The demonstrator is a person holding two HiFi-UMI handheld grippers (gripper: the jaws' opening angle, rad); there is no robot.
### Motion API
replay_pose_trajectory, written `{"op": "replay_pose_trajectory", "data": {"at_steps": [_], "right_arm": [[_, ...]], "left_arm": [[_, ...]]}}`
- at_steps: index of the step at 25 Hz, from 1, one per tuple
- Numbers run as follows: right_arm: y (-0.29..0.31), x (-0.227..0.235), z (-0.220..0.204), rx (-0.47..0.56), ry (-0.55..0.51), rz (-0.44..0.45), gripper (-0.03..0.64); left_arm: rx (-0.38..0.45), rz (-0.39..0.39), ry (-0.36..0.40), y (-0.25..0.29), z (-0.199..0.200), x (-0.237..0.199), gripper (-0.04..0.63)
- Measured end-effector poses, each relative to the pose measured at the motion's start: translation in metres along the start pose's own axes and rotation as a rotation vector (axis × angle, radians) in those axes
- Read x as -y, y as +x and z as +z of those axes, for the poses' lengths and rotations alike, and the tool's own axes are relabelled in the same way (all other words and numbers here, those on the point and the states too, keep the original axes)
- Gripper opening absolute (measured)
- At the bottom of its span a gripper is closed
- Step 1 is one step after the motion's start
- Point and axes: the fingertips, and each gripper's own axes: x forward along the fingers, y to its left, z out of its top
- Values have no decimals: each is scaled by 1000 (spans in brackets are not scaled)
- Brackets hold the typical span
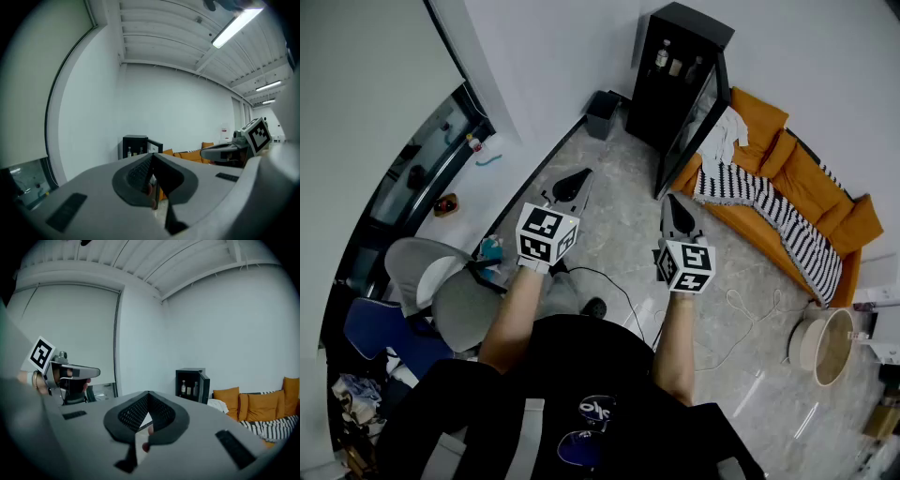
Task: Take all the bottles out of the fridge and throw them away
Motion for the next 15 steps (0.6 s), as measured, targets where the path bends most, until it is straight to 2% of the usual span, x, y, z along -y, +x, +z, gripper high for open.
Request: {"op": "replay_pose_trajectory", "data": {"at_steps": [6,15], "right_arm": [[4,3,6,17,18,-12,0],[30,-3,10,15,8,5,0]], "left_arm": [[0,5,8,0,3,-4,0],[6,38,-13,8,4,-36,0]]}}
